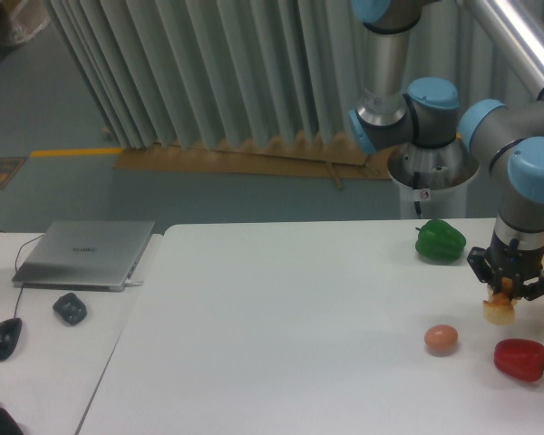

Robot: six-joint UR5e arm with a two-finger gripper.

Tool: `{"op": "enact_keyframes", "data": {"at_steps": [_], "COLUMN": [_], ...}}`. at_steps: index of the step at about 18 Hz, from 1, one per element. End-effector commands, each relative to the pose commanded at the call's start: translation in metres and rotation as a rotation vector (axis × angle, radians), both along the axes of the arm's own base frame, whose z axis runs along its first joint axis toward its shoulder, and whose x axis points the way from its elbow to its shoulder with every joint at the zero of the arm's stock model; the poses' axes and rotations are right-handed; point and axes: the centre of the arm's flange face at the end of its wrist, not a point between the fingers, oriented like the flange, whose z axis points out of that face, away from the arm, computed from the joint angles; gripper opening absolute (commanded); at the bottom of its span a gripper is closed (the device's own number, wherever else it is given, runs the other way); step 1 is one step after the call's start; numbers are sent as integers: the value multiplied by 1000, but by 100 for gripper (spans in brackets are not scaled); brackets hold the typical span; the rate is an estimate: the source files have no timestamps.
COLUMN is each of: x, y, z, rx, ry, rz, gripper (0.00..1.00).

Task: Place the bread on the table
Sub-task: 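Carry the held bread back over the table beside the green pepper, then lower the bread onto the table and open the gripper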

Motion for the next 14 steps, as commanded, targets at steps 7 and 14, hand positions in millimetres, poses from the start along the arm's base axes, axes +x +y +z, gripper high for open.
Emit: {"op": "enact_keyframes", "data": {"at_steps": [7, 14], "x": [1, 1], "y": [4, 5], "z": [3, 4], "rx": [1, 7], "ry": [30, 39], "rz": [-6, -9], "gripper": [100, 100]}}
